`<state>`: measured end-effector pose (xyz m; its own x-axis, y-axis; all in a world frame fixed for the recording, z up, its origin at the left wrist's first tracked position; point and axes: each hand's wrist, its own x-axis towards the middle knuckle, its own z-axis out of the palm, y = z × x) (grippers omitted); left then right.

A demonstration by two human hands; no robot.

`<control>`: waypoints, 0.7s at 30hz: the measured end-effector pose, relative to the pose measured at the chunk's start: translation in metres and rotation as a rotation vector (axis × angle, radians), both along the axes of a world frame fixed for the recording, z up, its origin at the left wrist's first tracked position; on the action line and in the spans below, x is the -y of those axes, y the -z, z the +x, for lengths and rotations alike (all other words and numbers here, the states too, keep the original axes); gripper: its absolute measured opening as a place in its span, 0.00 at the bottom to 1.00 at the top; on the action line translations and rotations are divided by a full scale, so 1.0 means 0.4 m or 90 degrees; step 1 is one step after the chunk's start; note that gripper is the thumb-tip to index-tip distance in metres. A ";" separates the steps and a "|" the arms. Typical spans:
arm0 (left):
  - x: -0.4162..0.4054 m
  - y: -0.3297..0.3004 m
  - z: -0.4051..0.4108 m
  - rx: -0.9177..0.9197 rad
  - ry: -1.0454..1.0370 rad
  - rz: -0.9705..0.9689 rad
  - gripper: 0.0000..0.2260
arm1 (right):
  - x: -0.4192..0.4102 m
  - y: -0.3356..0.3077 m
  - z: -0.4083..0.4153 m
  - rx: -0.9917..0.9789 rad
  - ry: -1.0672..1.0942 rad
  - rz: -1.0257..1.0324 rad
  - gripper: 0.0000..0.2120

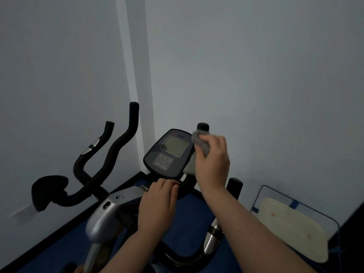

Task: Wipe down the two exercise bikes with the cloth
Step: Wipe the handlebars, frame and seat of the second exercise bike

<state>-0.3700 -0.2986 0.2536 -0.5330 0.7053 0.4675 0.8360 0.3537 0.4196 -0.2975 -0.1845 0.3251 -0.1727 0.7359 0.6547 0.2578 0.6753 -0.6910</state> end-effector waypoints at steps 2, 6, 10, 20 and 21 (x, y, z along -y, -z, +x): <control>0.003 -0.003 -0.009 0.020 0.021 -0.010 0.13 | 0.009 0.035 0.020 0.086 -0.035 -0.046 0.07; 0.028 -0.003 -0.043 0.075 0.113 -0.061 0.15 | 0.003 -0.032 0.027 0.019 -0.038 0.082 0.09; 0.051 0.010 -0.045 0.052 0.111 -0.063 0.16 | -0.029 -0.098 0.000 0.125 0.014 0.180 0.08; 0.052 0.025 -0.043 0.046 0.095 -0.019 0.15 | 0.012 -0.034 0.028 0.041 0.033 0.053 0.09; 0.050 0.025 -0.042 0.045 0.093 -0.018 0.15 | -0.001 -0.060 0.017 -0.019 0.044 0.044 0.11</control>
<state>-0.3868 -0.3187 0.2435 -0.4550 0.7897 0.4116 0.8480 0.2431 0.4710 -0.2907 -0.1843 0.3491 -0.1033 0.6986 0.7080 0.2859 0.7027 -0.6515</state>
